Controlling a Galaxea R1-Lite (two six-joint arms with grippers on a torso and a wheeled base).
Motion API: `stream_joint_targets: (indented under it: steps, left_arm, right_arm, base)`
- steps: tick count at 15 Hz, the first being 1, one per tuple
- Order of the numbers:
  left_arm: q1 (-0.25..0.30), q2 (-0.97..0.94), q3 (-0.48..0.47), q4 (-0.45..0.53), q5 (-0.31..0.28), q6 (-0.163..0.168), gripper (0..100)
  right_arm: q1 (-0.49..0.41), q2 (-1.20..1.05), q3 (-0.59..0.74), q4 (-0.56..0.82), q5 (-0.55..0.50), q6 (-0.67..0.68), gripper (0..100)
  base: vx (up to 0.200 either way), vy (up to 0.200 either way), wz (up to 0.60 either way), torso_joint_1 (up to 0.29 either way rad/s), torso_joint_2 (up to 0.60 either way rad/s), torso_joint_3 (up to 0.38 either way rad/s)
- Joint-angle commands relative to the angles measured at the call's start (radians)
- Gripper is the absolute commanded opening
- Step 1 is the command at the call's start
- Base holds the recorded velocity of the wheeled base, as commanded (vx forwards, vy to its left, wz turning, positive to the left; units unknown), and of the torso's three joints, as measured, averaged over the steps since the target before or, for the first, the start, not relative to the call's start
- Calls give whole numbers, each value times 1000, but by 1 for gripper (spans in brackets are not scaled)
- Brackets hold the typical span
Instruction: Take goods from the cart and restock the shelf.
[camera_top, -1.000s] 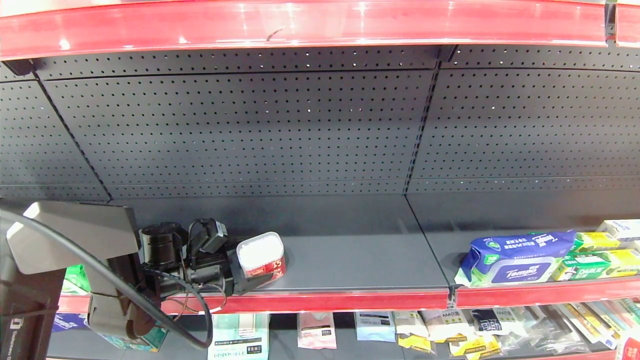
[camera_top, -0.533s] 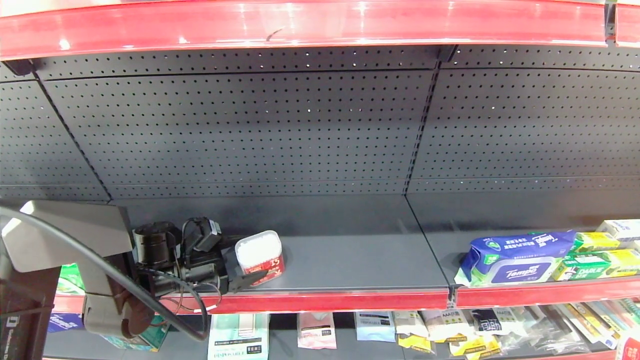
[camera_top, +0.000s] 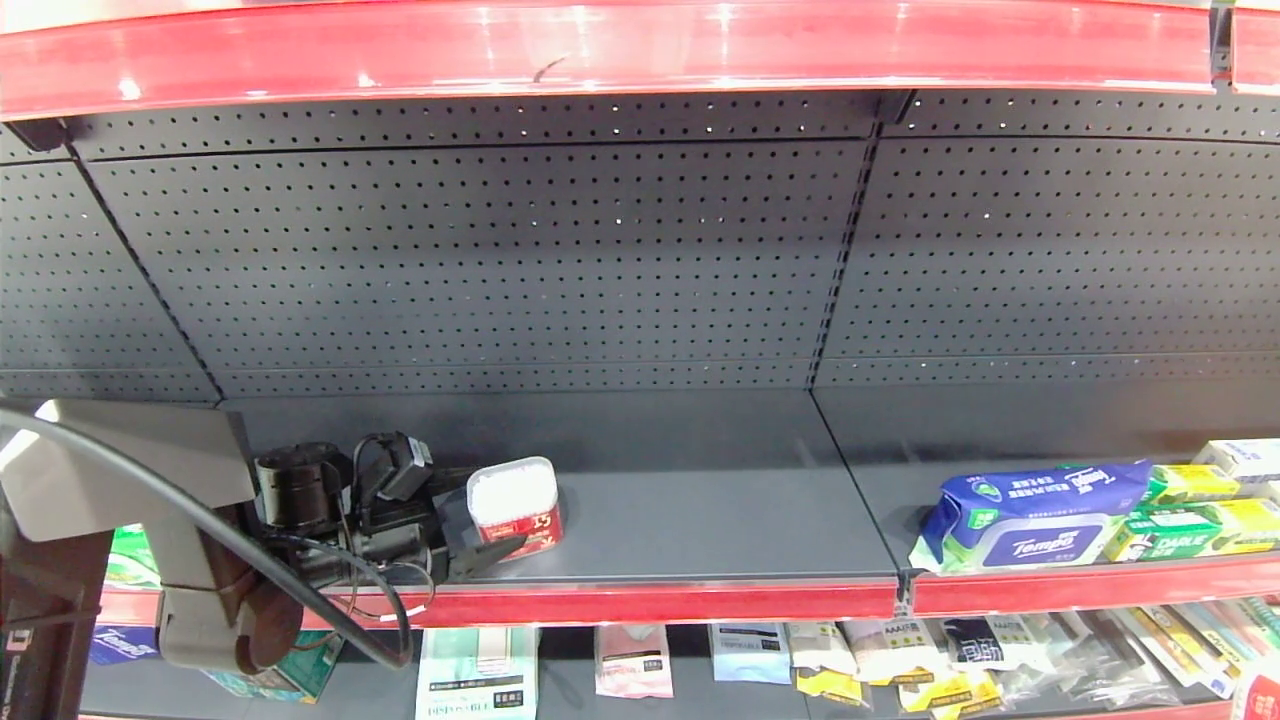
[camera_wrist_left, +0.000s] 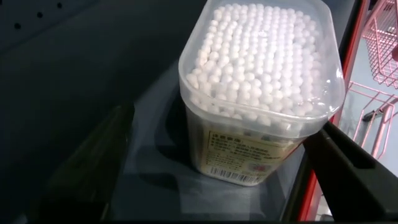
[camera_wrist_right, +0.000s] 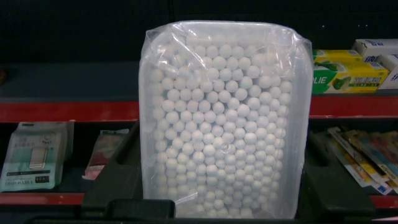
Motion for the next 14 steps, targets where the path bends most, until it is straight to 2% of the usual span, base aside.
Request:
stream_joint_targets:
  steps: [1,9,14]
  left_arm:
    - [0,-2,1,-11,0,0,100]
    - [8,-5,1,-23,1,-2,100]
    - [-38,1,-4,-49,-11,-6,100]
  right_arm:
    - [0,0,0,0,1,1,0]
    - [0,0,0,0,1,1,0]
    - [0,0,0,0,1,0,0]
  base:
    - [0,0,0,0,0,0]
    - [0,0,0,0,0,0]
    - [0,0,0,0,0,0]
